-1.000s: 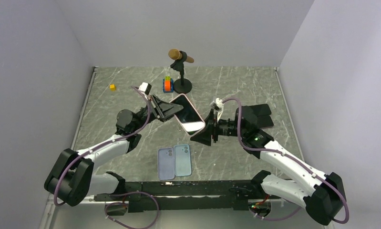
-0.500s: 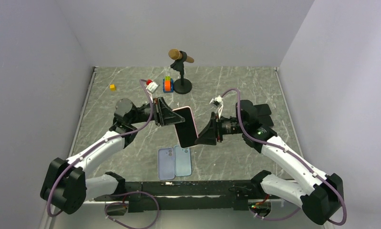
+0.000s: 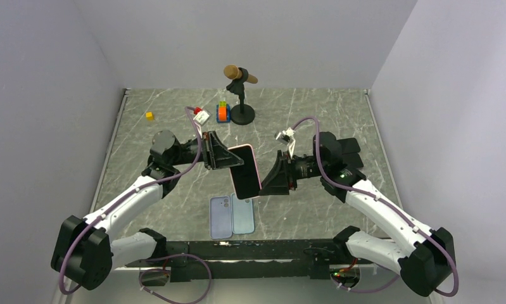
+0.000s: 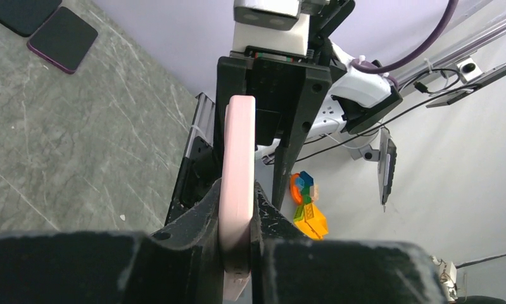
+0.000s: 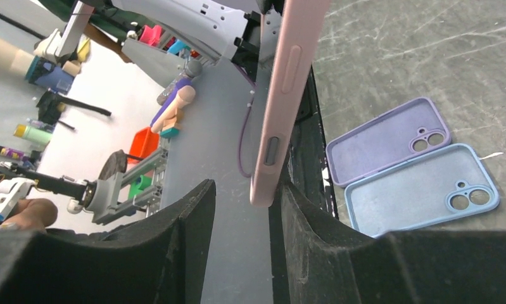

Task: Take the phone out of the phone case
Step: Remove the phone case from the phone.

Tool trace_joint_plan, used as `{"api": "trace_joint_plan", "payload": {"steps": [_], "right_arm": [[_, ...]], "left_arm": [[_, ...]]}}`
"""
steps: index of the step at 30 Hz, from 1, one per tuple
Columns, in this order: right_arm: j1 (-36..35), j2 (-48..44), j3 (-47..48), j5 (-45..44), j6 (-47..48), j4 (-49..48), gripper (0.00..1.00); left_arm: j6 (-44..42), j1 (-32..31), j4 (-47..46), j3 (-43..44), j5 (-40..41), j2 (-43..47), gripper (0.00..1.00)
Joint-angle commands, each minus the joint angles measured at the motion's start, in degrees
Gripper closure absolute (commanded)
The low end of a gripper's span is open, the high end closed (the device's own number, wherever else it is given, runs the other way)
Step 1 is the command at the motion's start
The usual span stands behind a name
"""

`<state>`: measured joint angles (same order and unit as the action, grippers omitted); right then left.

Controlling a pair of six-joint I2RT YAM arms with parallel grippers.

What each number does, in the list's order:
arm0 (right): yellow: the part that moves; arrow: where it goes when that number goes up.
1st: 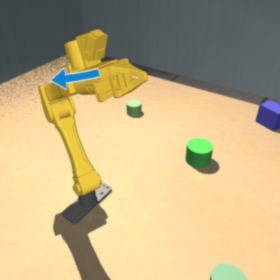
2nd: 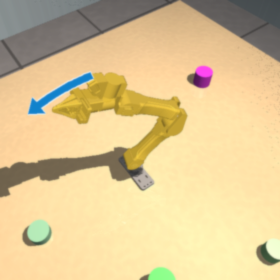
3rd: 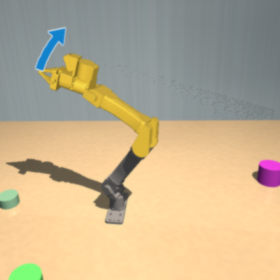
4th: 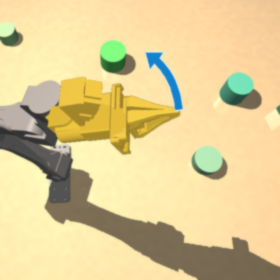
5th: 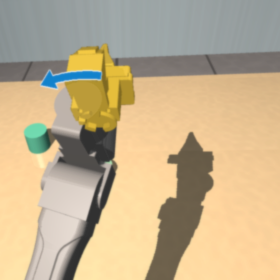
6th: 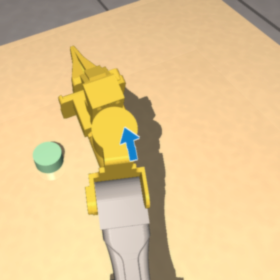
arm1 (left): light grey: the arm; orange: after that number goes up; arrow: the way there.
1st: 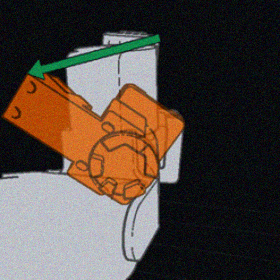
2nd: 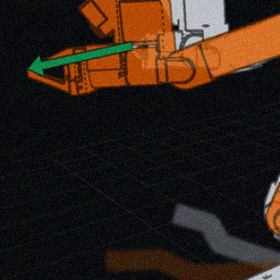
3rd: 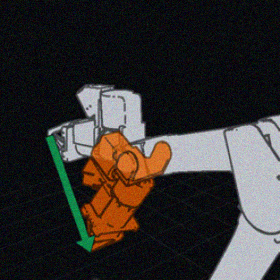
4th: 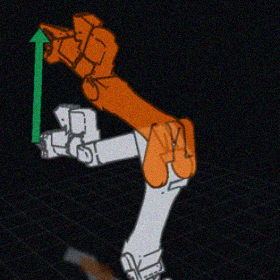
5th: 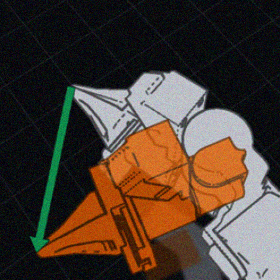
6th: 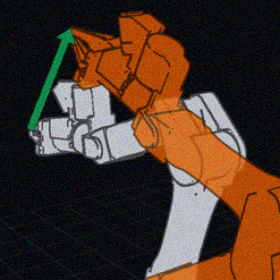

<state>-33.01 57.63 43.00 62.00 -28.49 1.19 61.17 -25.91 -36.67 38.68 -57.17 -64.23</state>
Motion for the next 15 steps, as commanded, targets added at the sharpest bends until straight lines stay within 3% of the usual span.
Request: {"api": "trace_joint_plan", "payload": {"steps": [1, 7, 15], "right_arm": [[0.1, 0.9, -0.4, 2.2, 1.9, -2.2, 0.54], [0.0, 1.8, -0.2, 2.4, 3.4, -1.5, 0.56], [0.0, 2.4, 1.1, 3.0, 5.3, -1.5, 0.75]], "left_arm": [[4.1, 0.5, -8.1, 1.5, -0.1, 0.5, 1.0], [10.1, 0.8, -16.1, 0.2, -0.3, -1.4, 1.0], [11.6, 0.9, -17.3, 0.2, -1.5, -2.2, 1.0]]}}
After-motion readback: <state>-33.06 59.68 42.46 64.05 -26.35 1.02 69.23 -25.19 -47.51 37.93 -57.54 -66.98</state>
